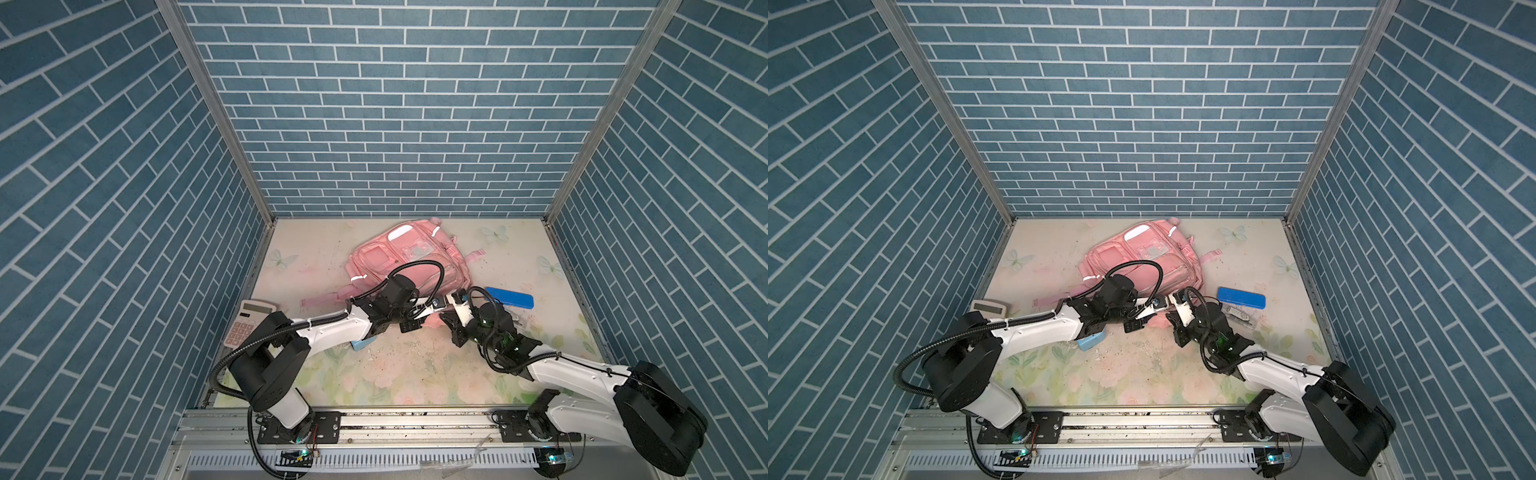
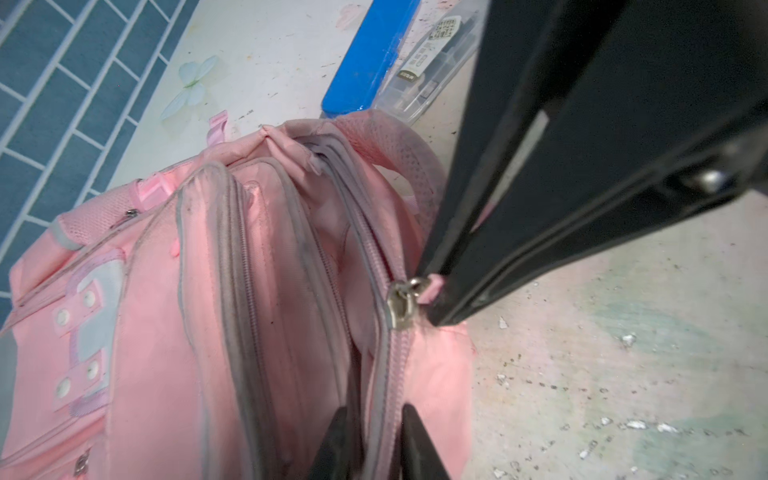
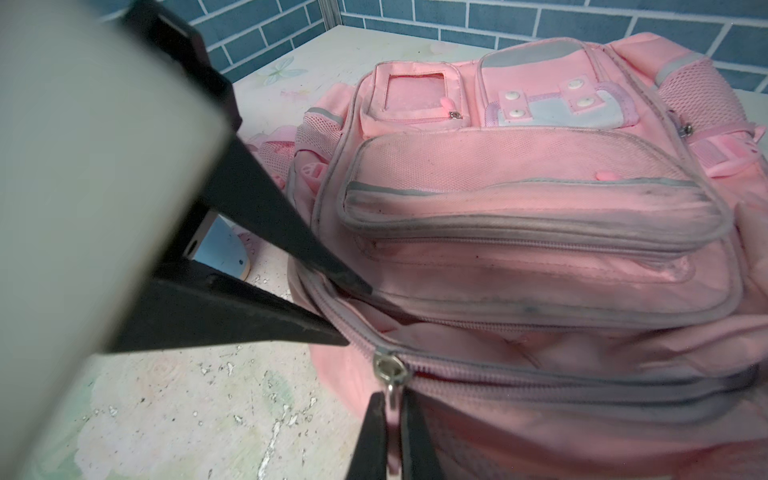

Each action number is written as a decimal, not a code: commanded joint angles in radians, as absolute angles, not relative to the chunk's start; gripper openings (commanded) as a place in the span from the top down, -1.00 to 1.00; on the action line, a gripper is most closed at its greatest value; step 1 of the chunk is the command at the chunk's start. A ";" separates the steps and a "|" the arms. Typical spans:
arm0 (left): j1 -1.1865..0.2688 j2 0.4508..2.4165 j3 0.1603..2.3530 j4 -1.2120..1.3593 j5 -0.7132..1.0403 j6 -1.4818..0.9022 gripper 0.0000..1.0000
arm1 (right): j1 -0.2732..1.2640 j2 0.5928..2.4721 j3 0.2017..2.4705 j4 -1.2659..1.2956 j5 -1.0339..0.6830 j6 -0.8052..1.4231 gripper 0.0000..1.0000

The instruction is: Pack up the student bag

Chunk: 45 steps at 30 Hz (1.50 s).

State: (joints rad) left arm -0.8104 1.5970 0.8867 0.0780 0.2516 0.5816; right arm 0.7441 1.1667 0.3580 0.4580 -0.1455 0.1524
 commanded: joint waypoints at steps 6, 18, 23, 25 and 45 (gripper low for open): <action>-0.801 1.521 0.864 0.004 0.174 0.632 1.00 | 0.697 1.108 0.358 0.488 -0.130 0.200 1.00; -0.717 1.348 0.765 -0.104 0.212 0.674 1.00 | 0.510 1.173 0.388 0.417 -0.155 0.242 1.00; -0.694 1.334 0.752 -0.094 0.238 0.673 1.00 | 0.453 1.220 0.387 0.463 -0.201 0.304 1.00; -0.691 1.339 0.752 -0.094 0.237 0.673 1.00 | 0.453 1.216 0.378 0.472 -0.227 0.304 1.00; -0.533 1.398 0.882 -0.098 0.248 0.481 0.11 | 0.637 1.169 0.383 0.591 -0.288 0.286 1.00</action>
State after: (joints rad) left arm -0.5411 1.4139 0.8310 -0.1005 0.2661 0.5980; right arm 0.6262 1.1610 0.3454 0.4953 -0.2943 0.2584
